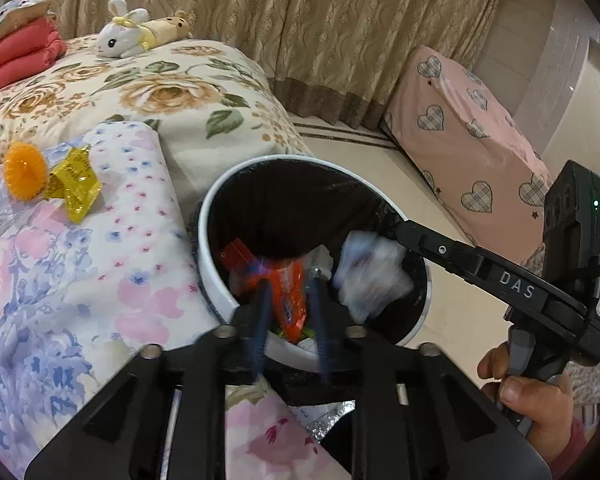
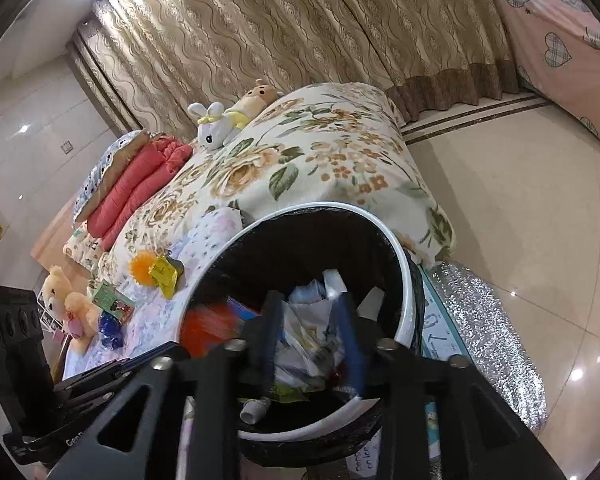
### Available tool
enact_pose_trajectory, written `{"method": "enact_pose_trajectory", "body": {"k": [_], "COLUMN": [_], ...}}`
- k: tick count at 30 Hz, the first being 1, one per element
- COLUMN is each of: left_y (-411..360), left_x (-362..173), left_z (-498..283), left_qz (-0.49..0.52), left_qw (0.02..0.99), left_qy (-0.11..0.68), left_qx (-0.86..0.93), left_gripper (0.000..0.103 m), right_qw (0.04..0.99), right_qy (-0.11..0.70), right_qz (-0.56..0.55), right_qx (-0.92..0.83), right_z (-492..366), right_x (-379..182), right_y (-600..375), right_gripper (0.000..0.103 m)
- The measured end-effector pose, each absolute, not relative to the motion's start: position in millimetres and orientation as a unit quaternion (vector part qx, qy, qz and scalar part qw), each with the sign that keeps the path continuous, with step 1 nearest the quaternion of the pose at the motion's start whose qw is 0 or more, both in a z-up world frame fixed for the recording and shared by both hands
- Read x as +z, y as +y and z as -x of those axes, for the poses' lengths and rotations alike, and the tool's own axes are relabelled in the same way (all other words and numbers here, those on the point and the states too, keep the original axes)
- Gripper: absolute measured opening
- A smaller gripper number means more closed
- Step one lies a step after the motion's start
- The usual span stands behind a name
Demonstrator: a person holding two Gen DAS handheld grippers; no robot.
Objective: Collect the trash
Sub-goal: 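Open both grippers to drop the wrapper and tissue into the bin, then move both grippers toward the blue plastic bag and yellow wrapper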
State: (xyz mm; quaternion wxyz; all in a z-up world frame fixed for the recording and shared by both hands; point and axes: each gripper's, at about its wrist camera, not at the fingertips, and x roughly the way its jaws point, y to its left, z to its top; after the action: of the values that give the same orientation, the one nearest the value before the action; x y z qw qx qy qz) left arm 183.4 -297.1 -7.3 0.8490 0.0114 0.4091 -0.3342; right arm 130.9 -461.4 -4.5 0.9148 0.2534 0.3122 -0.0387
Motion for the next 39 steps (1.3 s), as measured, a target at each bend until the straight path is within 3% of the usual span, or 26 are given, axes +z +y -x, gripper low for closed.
{"method": "enact_pose_trajectory", "body": {"k": [10,14,20,31,39], "left_y": [-258.4,-232.5,-187.3,-103.9,-59.2], "left_x": [-5.2,-11.3,-19.9,-33.8,-40.5], "left_z": [-175.4,-172.7,-169.3,-167.8,-173.9], "left_qz": [0.020,0.033,0.058,0.104,0.130], "left_qw": [0.863,0.868,0.875,0.887,0.891], "left_qy": [0.402,0.407,0.412,0.417,0.417], "left_qx": [-0.306,-0.283,-0.246,-0.168,-0.121], "left_gripper": [0.044,0.047,0.054,0.056,0.064], "right_qw": [0.920,0.921,0.923,0.921,0.914], "right_qy": [0.301,0.302,0.310,0.329,0.350], "right_qz": [-0.249,-0.246,-0.227,-0.197,-0.177], "right_qx": [-0.027,-0.012,0.014,0.072,0.106], "right_z": [-126.3,-126.8,-132.0,-146.2,-163.5], "right_x": [7.1,8.4,7.7,3.1,-5.2], "right_y": [-440.2,-422.0,-388.1,-321.5,-281.0], "right_gripper": [0.076,0.082,0.088,0.090,0.090]}}
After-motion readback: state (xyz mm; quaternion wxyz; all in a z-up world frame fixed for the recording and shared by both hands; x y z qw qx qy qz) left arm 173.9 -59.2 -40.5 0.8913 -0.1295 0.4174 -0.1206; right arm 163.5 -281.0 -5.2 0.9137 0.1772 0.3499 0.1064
